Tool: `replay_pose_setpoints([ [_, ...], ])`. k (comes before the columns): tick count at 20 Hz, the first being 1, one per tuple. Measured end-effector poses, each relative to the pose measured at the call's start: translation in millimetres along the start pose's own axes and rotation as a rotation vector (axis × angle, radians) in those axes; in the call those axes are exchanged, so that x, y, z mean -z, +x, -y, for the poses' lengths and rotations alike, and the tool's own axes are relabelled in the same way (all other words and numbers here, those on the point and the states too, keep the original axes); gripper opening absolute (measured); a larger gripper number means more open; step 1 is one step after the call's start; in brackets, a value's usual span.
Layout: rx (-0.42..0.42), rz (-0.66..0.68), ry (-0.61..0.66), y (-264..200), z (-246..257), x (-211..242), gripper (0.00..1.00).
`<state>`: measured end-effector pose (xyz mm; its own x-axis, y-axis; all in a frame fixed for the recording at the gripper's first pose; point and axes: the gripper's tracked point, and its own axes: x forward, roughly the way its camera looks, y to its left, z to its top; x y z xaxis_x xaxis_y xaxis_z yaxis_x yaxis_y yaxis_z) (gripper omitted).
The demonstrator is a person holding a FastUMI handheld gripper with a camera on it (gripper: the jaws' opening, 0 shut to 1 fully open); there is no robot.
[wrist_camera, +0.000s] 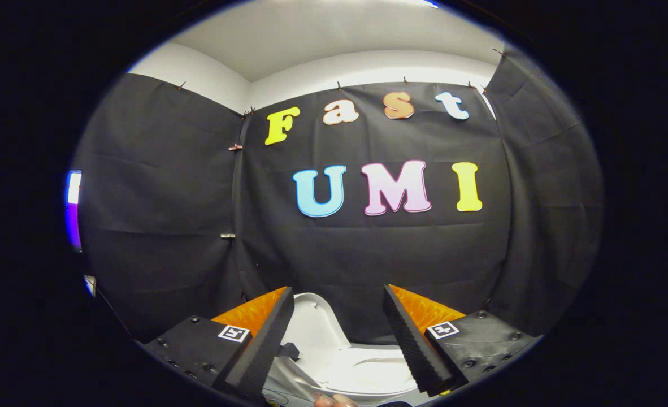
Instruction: Open the toilet lid.
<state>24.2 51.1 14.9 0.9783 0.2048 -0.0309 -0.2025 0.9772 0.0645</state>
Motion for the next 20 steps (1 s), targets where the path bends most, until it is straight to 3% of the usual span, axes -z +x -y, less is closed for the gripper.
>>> replay_pose_setpoints([
  [9, 0.074, 0.053, -0.019, -38.7, 35.7, -21.4, 0.98],
  [20, 0.082, 0.027, -0.005, -35.6, 45.4, -12.3, 0.98],
])
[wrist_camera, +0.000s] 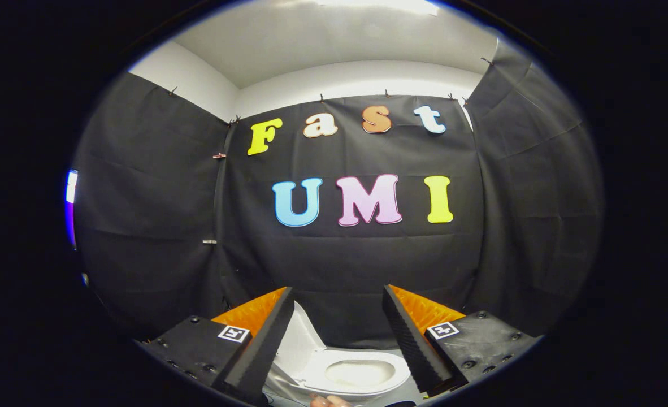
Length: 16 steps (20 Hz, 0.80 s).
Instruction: Open the toilet lid.
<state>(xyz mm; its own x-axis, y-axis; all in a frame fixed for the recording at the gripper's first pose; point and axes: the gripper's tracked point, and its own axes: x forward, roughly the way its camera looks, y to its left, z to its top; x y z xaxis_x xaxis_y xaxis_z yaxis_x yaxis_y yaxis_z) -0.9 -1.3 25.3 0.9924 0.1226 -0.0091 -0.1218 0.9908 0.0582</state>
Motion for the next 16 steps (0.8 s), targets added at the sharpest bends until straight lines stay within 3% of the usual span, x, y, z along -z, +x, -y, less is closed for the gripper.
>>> replay_pose_setpoints([
  [16, 0.023, -0.013, 0.008, 2.9, 7.3, 4.6, 0.98],
])
